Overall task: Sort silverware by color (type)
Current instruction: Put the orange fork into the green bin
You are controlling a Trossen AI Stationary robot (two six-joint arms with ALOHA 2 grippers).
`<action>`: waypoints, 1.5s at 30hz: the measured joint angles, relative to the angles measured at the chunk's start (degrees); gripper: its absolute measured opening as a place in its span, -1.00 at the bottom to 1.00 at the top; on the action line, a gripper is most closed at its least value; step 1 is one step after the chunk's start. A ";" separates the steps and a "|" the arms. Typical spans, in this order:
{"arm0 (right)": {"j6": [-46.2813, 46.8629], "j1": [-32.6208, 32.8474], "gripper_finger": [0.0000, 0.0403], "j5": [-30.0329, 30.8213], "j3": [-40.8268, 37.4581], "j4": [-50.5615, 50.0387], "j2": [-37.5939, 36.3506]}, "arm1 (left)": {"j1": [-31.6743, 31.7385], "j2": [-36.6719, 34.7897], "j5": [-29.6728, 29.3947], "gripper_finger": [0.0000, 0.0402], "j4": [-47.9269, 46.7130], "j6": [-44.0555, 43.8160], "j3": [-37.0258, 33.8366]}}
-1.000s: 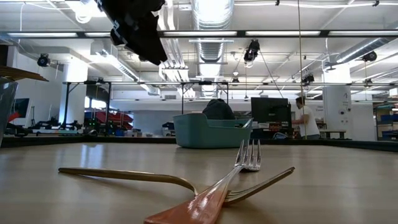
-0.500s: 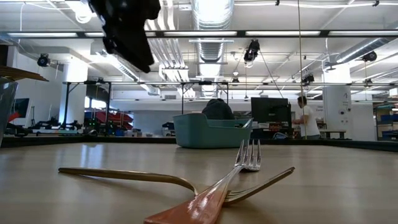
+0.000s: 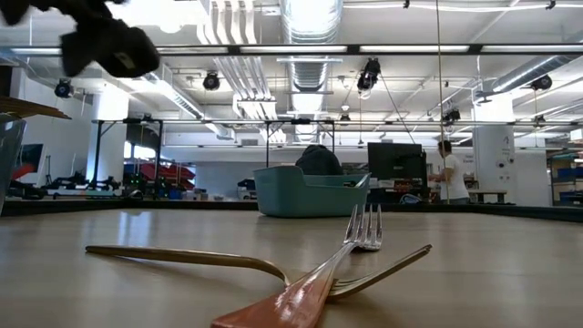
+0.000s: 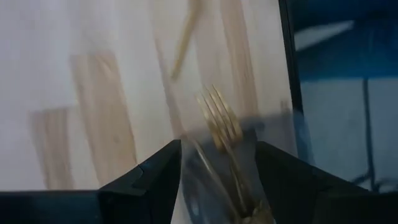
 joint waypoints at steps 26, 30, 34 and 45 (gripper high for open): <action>-2.74 -7.95 -0.64 19.54 -0.04 12.94 0.74 | -7.32 0.15 -24.35 -0.06 12.93 -2.20 -0.09; 3.22 -9.84 -0.64 31.15 -0.09 13.10 1.75 | -7.32 0.15 -26.05 -0.06 12.98 -8.39 -0.09; 19.36 -11.02 -0.64 44.01 -0.22 13.71 5.97 | -7.32 0.15 -26.86 -0.06 12.60 -13.26 -0.09; 39.00 -11.24 -0.64 46.83 5.86 36.38 26.15 | -7.40 -0.46 -26.72 -0.05 -2.68 -5.81 -0.09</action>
